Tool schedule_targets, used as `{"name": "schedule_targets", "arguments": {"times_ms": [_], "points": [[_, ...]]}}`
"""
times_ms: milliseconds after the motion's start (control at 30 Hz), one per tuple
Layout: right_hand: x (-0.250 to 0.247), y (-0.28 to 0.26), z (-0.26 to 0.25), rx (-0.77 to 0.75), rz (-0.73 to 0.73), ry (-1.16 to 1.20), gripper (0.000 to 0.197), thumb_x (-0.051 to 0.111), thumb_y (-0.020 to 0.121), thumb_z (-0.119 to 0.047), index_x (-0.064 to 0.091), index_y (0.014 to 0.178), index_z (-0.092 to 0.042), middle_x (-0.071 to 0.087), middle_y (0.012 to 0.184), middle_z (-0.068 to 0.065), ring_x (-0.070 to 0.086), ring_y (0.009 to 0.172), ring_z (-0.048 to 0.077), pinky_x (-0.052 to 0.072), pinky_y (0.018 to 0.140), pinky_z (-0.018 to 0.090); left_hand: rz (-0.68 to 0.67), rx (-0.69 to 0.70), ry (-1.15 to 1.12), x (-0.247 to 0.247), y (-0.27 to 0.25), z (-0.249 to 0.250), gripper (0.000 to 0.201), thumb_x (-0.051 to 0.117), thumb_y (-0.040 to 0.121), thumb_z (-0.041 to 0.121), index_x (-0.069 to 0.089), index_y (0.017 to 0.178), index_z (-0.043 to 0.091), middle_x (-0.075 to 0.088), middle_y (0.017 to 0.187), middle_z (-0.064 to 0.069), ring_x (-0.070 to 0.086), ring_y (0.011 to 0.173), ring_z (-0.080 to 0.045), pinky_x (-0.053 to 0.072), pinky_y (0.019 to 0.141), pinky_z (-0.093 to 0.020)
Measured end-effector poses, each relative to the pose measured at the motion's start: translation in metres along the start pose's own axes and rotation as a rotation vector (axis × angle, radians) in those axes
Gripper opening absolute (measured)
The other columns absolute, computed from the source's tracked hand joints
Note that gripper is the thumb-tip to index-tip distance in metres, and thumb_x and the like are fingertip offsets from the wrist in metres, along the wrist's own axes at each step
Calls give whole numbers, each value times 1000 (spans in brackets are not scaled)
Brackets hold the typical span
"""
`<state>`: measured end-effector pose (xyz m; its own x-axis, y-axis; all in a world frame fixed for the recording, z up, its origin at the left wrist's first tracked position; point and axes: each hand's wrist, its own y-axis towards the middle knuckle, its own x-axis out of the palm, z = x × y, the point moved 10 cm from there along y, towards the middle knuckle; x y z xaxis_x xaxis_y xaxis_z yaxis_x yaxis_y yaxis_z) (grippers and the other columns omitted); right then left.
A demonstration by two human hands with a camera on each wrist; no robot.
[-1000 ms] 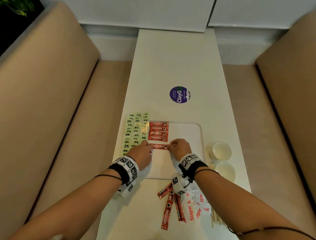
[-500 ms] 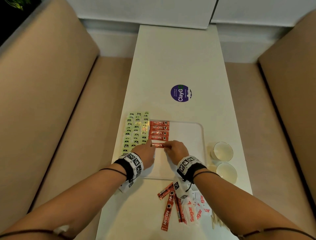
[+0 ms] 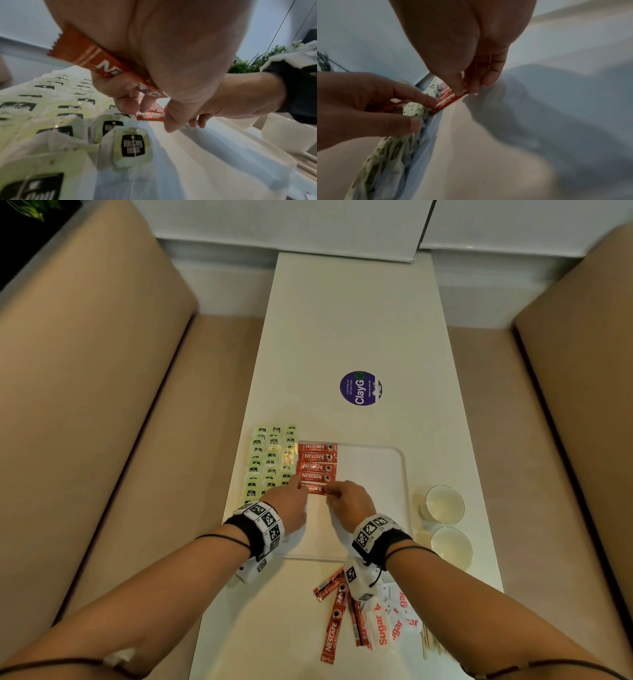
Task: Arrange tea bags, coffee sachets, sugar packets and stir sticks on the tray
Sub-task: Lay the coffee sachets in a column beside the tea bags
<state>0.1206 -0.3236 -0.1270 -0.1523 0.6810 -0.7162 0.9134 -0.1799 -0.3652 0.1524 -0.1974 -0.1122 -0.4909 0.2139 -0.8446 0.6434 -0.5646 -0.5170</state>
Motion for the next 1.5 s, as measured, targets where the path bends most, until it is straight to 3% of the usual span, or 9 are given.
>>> {"name": "schedule_targets", "arguments": {"times_ms": [100, 200, 367, 500, 600, 700, 1000, 1267, 1500], "points": [[-13, -7, -13, -73, 73, 116, 23, 57, 100, -18, 70, 119, -20, 67, 105, -1, 62, 91, 16, 50, 83, 30, 65, -19, -250, -11, -3, -2, 50, 57, 90, 7, 40, 135, 20, 53, 122, -4, 62, 88, -21, 56, 80, -39], [-22, -20, -36, -232, 60, 236, 25, 62, 97, -12, 71, 118, -20, 62, 105, -8, 59, 84, 5, 48, 83, 23, -10, 15, -606, -12, -7, 1, 98, 65, 85, 6, 1, 155, 34, 64, 103, 3, 65, 89, -15, 57, 78, -34], [-25, -38, -60, -397, -59, 328, 25, 68, 94, -15, 74, 108, -35, 63, 101, -9, 59, 90, 3, 45, 78, 13, -81, 75, -782, -21, -19, 12, 131, 73, 80, 11, -37, 146, 36, 68, 100, 1, 68, 82, -17, 58, 70, -30], [-35, -42, -52, -343, -35, 341, 14, 62, 100, -24, 75, 98, -25, 63, 93, -9, 61, 82, 7, 50, 77, 20, -88, 138, -949, -32, -30, 20, 103, 77, 83, 14, 4, 149, 46, 70, 106, -2, 68, 80, -12, 52, 62, -20], [-46, -38, -26, -143, -7, 389, 16, 57, 102, -31, 70, 94, -27, 68, 89, -7, 66, 79, 13, 53, 74, 29, -7, 46, -1084, -33, -30, 2, 52, 74, 89, 19, 48, 134, 26, 71, 106, -4, 71, 80, -20, 53, 60, -25], [-52, -37, -6, -28, 34, 405, 22, 53, 104, -33, 69, 91, -25, 68, 80, -9, 66, 73, 9, 46, 66, 23, 109, -28, -1075, -33, -31, -15, 13, 65, 96, 17, 62, 108, 19, 72, 94, -8, 67, 69, -13, 52, 57, -28], [-44, -34, 14, 39, 52, 495, 7, 65, 97, -21, 72, 99, -19, 74, 86, -3, 69, 72, 9, 50, 66, 19, 179, -121, -996, -23, -33, -25, 9, 65, 96, 14, 70, 102, 18, 73, 85, -4, 66, 68, -13, 59, 71, -37], [-4, -26, 63, 329, 11, 296, 11, 71, 91, -19, 74, 81, -21, 73, 82, 0, 67, 80, 15, 52, 70, 25, 96, -103, -474, -7, -38, -15, 37, 60, 97, 30, 58, 133, 20, 53, 130, 0, 61, 108, -19, 49, 96, -33], [-12, -21, 38, 222, 49, 38, 25, 66, 92, -43, 70, 102, -20, 70, 93, -6, 62, 79, 13, 50, 70, 28, -51, 89, -18, 17, -46, 29, 54, 54, 99, 32, 36, 146, 14, 28, 150, -6, 64, 100, -27, 52, 77, -35]]}}
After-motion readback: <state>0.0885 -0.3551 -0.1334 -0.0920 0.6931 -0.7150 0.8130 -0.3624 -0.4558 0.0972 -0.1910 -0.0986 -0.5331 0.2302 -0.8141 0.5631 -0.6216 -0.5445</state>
